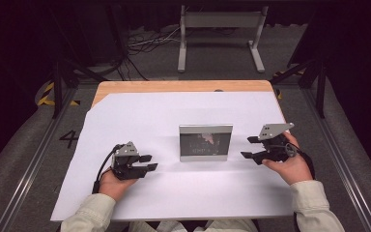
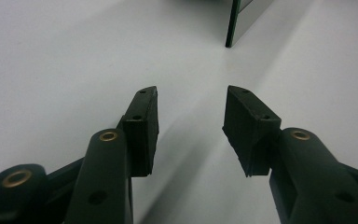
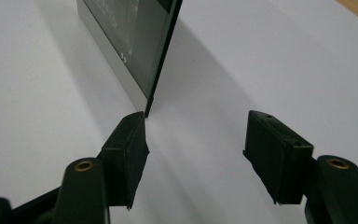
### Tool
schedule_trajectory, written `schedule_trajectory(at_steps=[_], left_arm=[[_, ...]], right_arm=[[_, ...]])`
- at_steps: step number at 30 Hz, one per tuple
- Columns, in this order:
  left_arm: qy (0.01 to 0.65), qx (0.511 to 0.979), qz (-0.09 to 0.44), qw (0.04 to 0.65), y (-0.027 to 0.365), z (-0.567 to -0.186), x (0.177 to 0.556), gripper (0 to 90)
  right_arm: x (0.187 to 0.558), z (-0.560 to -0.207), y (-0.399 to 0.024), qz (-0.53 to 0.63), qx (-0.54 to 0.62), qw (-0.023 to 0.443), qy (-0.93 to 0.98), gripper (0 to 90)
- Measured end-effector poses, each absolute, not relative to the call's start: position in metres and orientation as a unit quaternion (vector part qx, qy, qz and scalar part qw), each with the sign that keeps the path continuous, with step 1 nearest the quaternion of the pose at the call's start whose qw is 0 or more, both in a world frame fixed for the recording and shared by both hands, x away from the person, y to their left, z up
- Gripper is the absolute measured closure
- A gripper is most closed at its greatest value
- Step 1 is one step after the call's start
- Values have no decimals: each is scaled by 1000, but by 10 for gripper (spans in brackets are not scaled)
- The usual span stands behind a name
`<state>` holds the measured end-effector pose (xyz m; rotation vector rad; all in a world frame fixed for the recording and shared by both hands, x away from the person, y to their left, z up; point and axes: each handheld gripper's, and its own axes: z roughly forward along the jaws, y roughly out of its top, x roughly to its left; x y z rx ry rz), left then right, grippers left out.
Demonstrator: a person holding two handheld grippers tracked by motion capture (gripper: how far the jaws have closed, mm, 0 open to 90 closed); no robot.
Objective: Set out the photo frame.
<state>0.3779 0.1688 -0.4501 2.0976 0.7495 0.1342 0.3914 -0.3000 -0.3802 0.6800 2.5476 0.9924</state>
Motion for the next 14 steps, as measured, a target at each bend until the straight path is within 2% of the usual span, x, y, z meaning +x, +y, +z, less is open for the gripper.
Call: schedule_trajectory(at_steps=[14], left_arm=[[307,840,56,444,170,-449,378,530]], right_arm=[[389,-401,-316,356,266,163,881,370]])
